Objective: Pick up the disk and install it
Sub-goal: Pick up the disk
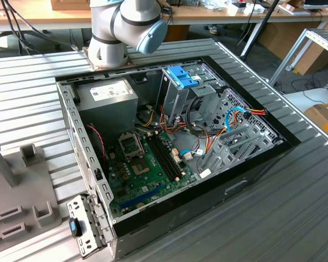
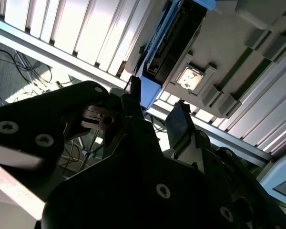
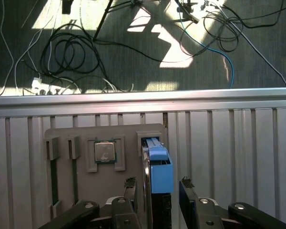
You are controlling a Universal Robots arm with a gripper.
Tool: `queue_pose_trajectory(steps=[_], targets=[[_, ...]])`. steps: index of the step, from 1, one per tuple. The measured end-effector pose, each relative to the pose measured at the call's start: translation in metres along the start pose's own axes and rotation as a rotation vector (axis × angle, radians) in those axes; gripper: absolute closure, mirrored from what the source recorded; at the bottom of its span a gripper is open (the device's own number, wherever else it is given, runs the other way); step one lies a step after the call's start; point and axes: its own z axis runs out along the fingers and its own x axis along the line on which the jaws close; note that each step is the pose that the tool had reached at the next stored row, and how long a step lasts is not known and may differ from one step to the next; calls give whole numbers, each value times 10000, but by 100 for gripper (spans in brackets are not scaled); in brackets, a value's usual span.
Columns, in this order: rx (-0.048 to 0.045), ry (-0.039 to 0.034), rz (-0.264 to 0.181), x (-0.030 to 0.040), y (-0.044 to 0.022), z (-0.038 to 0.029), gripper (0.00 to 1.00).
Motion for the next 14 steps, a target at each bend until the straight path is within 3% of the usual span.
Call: queue_pose_trajectory(steps=[7, 14], targets=[[1, 0, -1, 0, -3, 102, 52], [1, -13, -1, -7, 16, 137, 52]])
